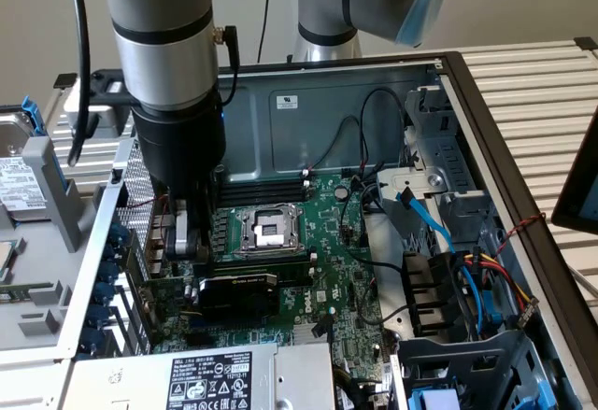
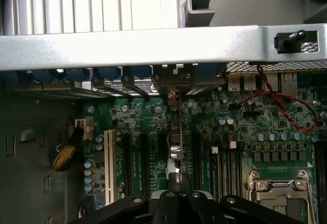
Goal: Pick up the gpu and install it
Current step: 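Press down on the gpu until it lock into place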
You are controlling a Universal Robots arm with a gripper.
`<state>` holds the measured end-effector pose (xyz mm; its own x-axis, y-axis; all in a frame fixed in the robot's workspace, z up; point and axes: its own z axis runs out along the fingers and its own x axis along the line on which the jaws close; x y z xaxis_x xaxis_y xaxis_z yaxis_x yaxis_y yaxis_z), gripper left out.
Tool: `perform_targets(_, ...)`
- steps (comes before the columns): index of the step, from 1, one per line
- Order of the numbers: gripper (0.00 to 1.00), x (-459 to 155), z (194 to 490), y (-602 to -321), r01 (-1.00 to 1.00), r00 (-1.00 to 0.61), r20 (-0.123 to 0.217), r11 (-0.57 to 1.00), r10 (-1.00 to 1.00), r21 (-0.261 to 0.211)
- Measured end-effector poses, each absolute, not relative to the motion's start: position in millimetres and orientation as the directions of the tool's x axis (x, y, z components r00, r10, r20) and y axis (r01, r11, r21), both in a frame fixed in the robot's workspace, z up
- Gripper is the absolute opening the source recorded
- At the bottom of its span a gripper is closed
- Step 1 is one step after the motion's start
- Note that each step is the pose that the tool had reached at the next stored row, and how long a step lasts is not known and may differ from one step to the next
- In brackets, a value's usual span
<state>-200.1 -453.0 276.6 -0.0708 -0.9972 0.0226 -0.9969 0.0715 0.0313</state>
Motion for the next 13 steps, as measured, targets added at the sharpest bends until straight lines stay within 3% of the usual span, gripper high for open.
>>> perform_targets(13, 0.11, -200.4, 268.2, -451.1, -0.997, -0.071, 0.024, 0.071, -0.997, 0.033)
